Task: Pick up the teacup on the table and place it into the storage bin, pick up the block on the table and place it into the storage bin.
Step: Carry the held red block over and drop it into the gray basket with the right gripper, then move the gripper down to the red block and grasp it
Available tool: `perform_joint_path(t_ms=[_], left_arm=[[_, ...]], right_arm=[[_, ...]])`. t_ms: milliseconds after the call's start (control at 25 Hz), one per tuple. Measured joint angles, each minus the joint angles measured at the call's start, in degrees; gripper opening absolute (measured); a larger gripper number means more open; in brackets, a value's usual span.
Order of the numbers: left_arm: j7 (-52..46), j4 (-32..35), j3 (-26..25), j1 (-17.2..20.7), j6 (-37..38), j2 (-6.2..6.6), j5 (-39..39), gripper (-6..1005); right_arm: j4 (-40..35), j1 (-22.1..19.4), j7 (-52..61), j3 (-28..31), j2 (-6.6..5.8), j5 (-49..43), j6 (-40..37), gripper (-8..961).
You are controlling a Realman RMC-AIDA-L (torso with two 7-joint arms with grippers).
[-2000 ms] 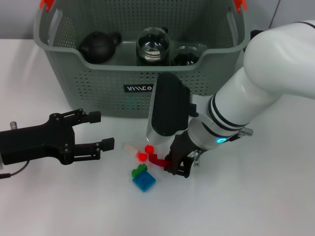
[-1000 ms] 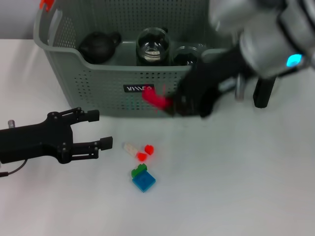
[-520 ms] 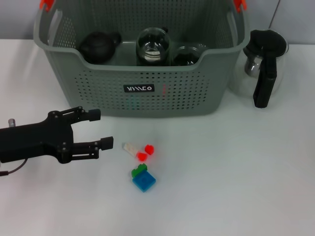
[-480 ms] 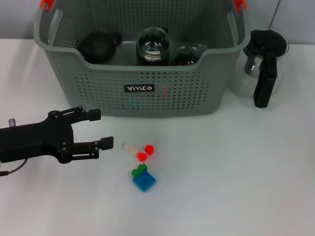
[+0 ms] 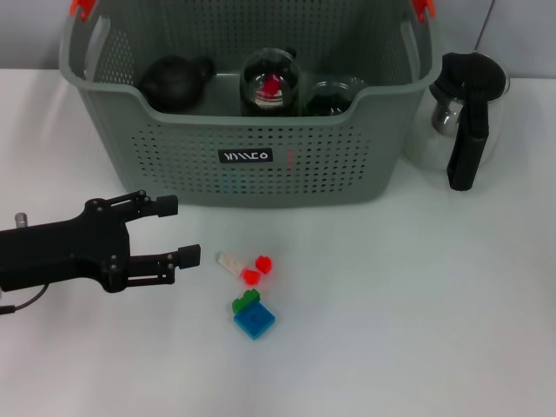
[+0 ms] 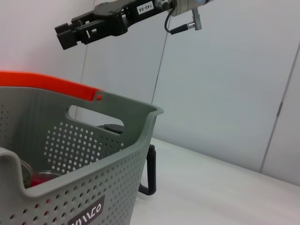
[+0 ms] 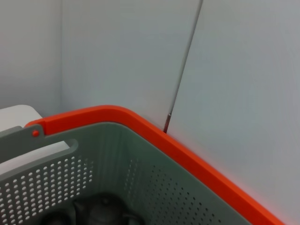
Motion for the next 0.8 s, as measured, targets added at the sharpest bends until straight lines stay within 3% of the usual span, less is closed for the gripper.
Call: perform_joint_path(t_ms=[200, 360, 600, 800], left_arm=[[0.0, -0.1, 0.0, 0.0, 0.0, -0.01, 0.0, 863], [0.0, -0.2, -0.2, 0.0, -0.1, -0.04, 0.0, 863], [0.0, -0.3, -1.2, 0.1, 0.0, -0.10, 0.0, 863], [0.0, -0.3, -1.4, 0.2, -0.3, -0.10, 0.0, 863]], right_arm=[[-1.0, -0.7, 0.1, -0.3, 0.79, -1.0, -0.2, 615], [-1.2, -0.8, 0.5, -0.3, 0.84, -0.7, -1.9, 718], [-5.5, -1.5, 0.2, -0.4, 0.83, -0.3, -15.8, 859], [-14.4, -6.7, 0.0, -3.3, 0.94, 5.1, -26.2, 918]])
